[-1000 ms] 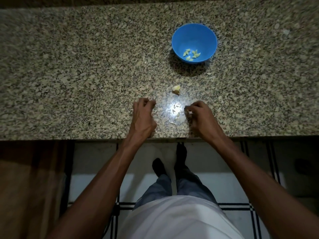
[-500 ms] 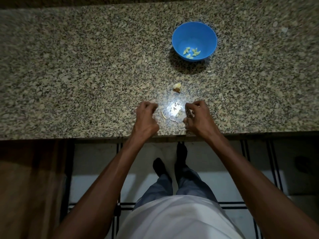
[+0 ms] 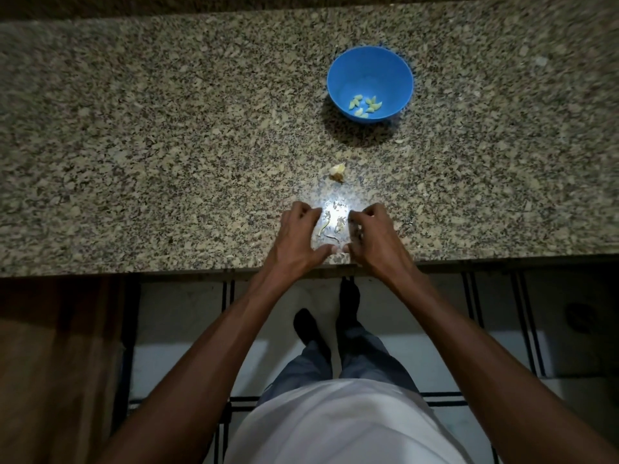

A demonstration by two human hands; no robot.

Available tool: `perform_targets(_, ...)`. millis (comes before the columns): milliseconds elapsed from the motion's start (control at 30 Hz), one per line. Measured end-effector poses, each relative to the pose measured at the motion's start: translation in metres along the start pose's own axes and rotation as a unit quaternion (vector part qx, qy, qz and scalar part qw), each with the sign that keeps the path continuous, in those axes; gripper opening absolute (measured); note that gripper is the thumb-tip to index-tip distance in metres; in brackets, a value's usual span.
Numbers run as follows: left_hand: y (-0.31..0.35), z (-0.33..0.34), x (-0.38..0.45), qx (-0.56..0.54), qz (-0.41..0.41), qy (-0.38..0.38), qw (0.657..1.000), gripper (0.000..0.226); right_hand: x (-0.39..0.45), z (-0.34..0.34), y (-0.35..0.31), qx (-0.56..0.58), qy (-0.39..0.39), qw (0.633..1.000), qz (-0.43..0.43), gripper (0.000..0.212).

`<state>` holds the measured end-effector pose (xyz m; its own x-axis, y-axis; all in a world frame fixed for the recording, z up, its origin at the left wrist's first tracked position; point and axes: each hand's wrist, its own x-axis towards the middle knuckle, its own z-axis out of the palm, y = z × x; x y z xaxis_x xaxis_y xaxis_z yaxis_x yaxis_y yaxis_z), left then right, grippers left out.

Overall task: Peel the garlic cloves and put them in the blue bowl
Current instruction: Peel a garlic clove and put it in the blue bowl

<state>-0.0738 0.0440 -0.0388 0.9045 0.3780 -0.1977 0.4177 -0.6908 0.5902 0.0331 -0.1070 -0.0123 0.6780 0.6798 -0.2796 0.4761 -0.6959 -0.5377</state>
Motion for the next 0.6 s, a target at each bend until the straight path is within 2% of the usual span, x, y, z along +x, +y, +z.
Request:
perform_targets(67,0.009,0.009,0.003,0.004,0.023,0.011,1.000,0.065,0.000,0.009,-0.007,-0.012,0.007,0.999,-0.029,0.022)
perform_targets(133,0.013,0.012,0.006,-0.009,0.033,0.016,0.999,0.054,0.003,0.014,-0.009,-0.013,0.010,0.999,-0.043,0.022)
perform_targets(233,0.012,0.006,0.009,-0.017,0.018,0.036,0.999,0.046,0.010,0.014,0.000,0.005,0.015,0.999,-0.037,0.015)
perform_targets(400,0.008,0.002,0.009,-0.011,0.013,0.032,0.999,0.056,0.012,0.004,0.016,-0.017,0.016,0.999,-0.047,0.048)
perform_targets(467,0.010,0.006,0.008,-0.003,0.014,0.037,0.999,0.050,0.012,0.007,0.014,-0.032,-0.005,0.997,-0.063,0.056)
perform_targets(600,0.018,0.012,0.011,0.002,0.025,0.050,0.998,0.022,0.012,0.018,0.007,-0.049,0.003,0.994,-0.094,0.036)
